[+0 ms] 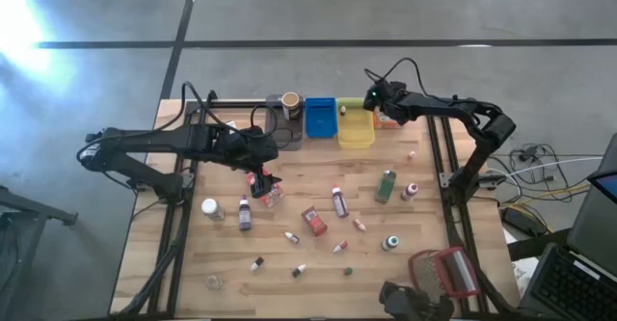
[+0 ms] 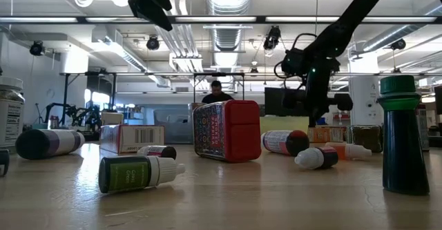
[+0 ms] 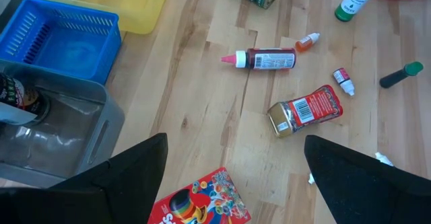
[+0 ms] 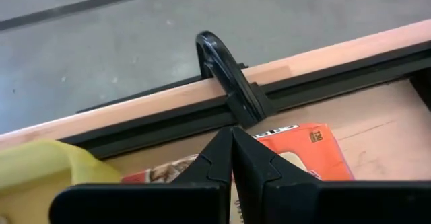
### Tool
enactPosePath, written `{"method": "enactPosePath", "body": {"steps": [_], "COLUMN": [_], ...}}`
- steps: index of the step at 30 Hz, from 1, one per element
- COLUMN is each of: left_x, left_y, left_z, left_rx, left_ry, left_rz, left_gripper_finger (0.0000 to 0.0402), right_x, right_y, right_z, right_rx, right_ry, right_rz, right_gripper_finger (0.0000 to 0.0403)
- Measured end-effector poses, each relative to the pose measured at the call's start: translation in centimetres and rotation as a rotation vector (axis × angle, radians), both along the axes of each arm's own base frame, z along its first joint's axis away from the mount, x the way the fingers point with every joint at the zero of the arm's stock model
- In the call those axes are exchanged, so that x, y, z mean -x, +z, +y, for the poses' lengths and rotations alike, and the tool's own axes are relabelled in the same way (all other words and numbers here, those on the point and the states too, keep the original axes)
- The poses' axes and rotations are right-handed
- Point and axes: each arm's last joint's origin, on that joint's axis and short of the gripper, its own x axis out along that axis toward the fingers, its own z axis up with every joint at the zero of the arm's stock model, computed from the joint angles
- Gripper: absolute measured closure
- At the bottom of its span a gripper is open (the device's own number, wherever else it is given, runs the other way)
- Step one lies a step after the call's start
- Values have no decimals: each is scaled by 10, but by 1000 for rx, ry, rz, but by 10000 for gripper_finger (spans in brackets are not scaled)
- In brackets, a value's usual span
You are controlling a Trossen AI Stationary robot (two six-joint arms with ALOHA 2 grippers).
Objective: Pick & Place Kitchen Items
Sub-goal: Put the orange cereal box into the blue bin
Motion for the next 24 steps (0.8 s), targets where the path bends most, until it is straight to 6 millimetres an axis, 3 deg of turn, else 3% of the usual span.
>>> {"method": "enactPosePath", "body": {"steps": [14, 24], "left_x": [0, 0], "left_y": [0, 0], "left_z": [0, 0], "left_rx": [0, 0], "left_ry": [0, 0], "left_rz": [0, 0], "left_gripper_finger": [46, 46], "right_x": [0, -5], "right_y": [-1, -13], "right_z": [0, -3], "right_rx": [17, -58], "right_ry": [4, 6], "right_rz": [21, 92], "right_gripper_finger": [394, 394]}}
